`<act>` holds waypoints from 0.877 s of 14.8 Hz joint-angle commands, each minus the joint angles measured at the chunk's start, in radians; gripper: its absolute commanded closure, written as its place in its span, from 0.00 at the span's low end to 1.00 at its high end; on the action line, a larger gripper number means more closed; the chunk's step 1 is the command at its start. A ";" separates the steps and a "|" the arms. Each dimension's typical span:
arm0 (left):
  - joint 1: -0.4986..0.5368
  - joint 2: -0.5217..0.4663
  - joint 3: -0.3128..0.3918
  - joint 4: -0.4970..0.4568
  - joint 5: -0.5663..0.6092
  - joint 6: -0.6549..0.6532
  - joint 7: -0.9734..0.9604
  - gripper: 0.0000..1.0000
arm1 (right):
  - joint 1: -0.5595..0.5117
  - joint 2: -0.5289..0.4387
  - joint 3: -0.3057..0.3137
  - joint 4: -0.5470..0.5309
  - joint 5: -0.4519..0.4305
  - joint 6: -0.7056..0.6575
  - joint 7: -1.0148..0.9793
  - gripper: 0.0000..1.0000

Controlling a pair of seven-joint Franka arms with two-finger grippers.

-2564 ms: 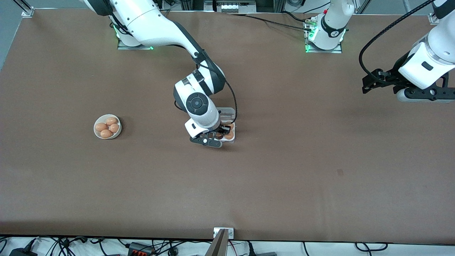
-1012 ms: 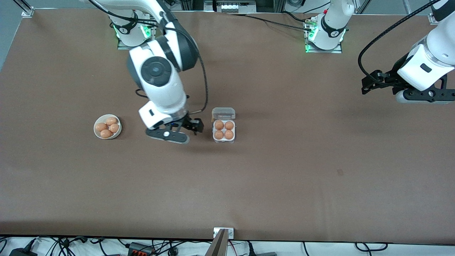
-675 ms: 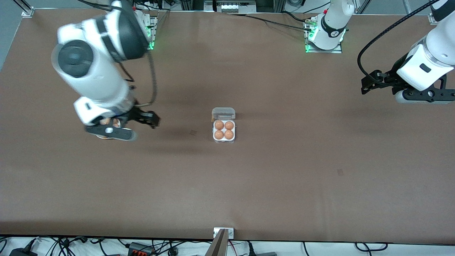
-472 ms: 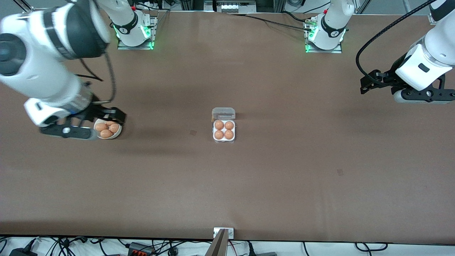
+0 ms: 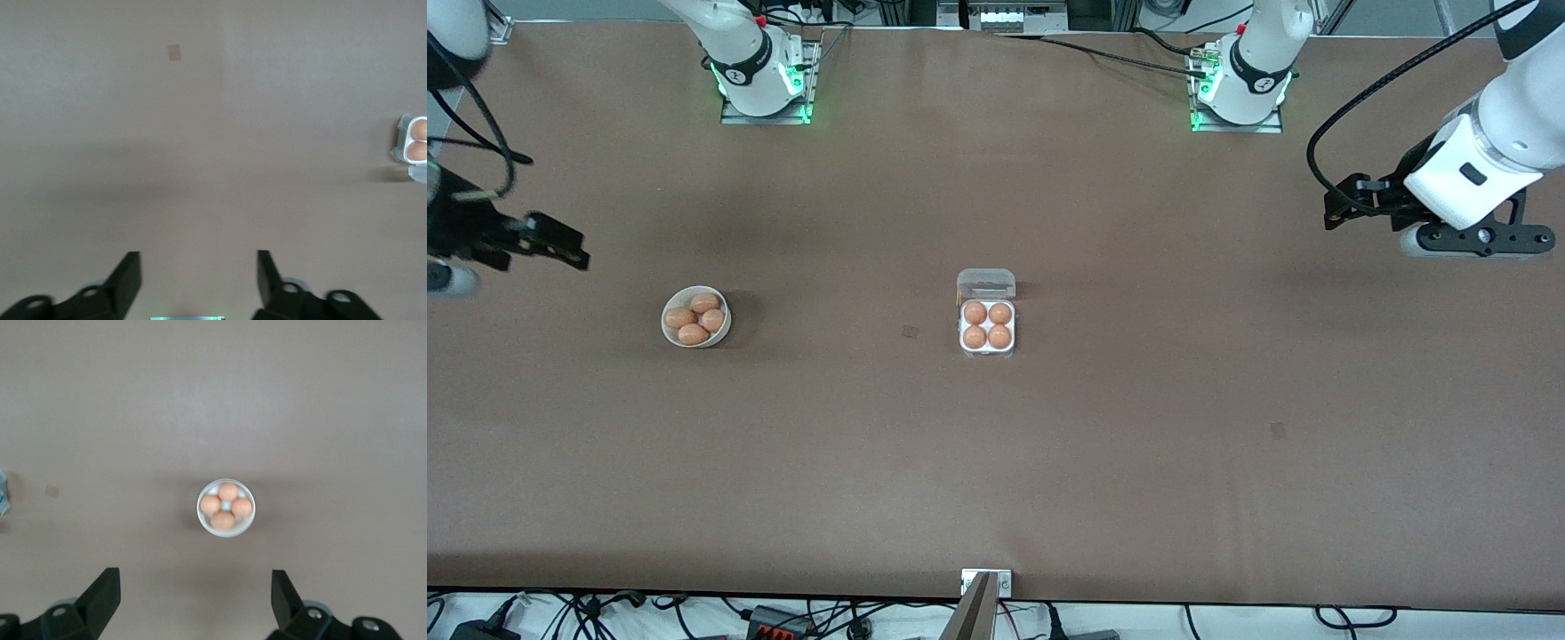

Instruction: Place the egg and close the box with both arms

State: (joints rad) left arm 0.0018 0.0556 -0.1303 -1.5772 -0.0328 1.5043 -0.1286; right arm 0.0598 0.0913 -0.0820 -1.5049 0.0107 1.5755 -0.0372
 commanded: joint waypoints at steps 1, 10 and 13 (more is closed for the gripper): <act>-0.005 0.020 -0.006 0.029 -0.018 -0.029 0.004 0.71 | -0.061 -0.168 0.056 -0.201 0.005 0.047 0.003 0.00; -0.038 0.067 -0.173 0.031 -0.139 0.008 -0.204 1.00 | -0.077 -0.145 0.053 -0.212 0.006 0.046 0.005 0.00; -0.135 0.101 -0.178 0.033 -0.144 0.059 -0.336 1.00 | -0.075 -0.144 0.053 -0.212 0.006 0.043 0.002 0.00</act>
State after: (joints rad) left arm -0.0797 0.1137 -0.3048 -1.5758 -0.1646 1.5442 -0.3849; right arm 0.0027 -0.0460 -0.0462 -1.7174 0.0108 1.6138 -0.0367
